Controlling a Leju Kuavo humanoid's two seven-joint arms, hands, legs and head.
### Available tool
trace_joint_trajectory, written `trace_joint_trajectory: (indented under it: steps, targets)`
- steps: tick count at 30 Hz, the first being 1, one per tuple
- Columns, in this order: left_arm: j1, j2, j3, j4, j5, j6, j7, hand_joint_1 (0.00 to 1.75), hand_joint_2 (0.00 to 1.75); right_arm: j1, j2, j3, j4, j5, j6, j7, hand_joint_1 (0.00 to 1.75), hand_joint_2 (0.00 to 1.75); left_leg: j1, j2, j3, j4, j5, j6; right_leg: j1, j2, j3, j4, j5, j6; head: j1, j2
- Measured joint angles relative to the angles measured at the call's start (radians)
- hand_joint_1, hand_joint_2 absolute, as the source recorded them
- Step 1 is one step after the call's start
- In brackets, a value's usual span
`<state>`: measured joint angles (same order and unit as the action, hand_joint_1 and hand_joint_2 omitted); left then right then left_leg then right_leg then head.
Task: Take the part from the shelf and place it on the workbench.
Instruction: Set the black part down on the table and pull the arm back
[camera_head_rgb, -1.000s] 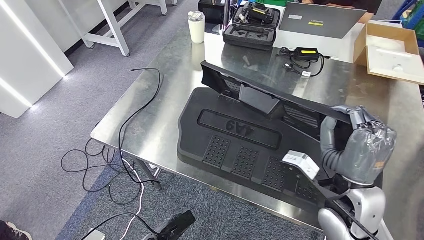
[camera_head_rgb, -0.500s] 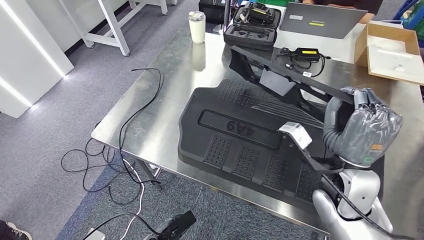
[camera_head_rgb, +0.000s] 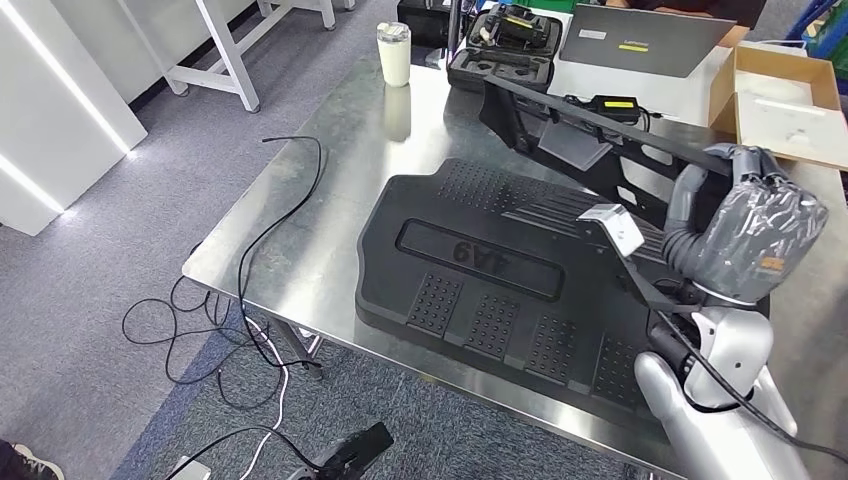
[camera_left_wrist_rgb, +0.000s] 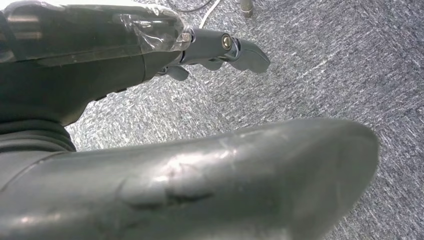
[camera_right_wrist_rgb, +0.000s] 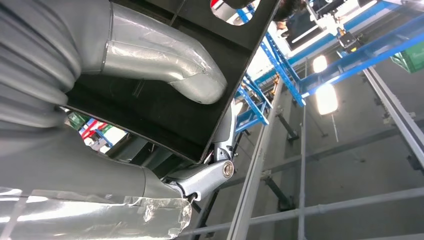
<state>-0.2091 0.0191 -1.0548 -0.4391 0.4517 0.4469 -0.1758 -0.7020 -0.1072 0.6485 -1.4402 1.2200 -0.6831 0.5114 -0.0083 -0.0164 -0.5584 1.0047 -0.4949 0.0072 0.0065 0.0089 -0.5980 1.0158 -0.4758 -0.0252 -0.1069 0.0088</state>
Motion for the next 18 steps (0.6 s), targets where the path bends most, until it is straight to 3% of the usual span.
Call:
trace_joint_trajectory:
  steps: [18]
  targets:
    - [0.002, 0.0, 0.0, -0.011, 0.021, 0.011, 0.013, 0.0, 0.0, 0.026, -0.04, 0.006, 0.041, 0.197, 0.004, 0.056, 1.75, 1.75, 0.0, 0.0, 0.0, 0.0, 0.0, 0.0, 0.0, 0.0, 0.0, 0.0, 0.0, 0.0, 0.0, 0.0]
